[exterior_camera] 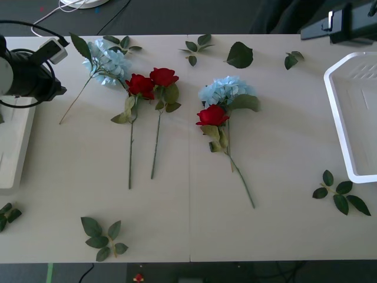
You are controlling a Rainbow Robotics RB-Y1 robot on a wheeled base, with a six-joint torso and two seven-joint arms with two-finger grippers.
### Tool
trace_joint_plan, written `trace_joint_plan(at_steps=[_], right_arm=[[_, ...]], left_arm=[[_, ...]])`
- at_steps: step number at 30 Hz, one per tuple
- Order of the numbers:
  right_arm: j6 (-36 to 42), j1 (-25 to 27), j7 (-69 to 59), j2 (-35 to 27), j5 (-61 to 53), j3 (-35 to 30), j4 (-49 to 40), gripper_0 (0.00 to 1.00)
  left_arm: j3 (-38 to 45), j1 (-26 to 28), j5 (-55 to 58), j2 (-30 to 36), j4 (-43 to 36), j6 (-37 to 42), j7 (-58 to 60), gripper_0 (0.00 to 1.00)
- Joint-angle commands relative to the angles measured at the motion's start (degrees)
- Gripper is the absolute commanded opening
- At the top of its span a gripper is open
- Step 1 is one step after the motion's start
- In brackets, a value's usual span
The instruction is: Place the red flowers into the right box and the blue flowers into the left box. If a person shows an open palm, hand one flower to the person first, then continue sorting.
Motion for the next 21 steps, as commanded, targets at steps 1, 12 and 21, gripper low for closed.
trace_joint_plan(at_steps=[1, 12, 21], right_arm=[[5.54, -0.41, -10.05, 0.54, 5.32, -0.97, -4.2, 1.0], [6.59, -0.5, -36.41, 9.86, 22.55, 8.53, -12.11, 1.0], [4.75, -1.73, -49.95, 16.89, 37.05, 19.34, -13.52, 1.0]], left_arm=[[0.65, 1.13, -2.02, -0.99, -0.84, -0.81, -2.5, 0.75], [-0.84, 0.61, -5.89, -6.0, 2.68, -10.65, -2.5, 0.75], [-9.54, -4.49, -5.71, -10.13, 17.8, -26.3, -2.24, 0.75]])
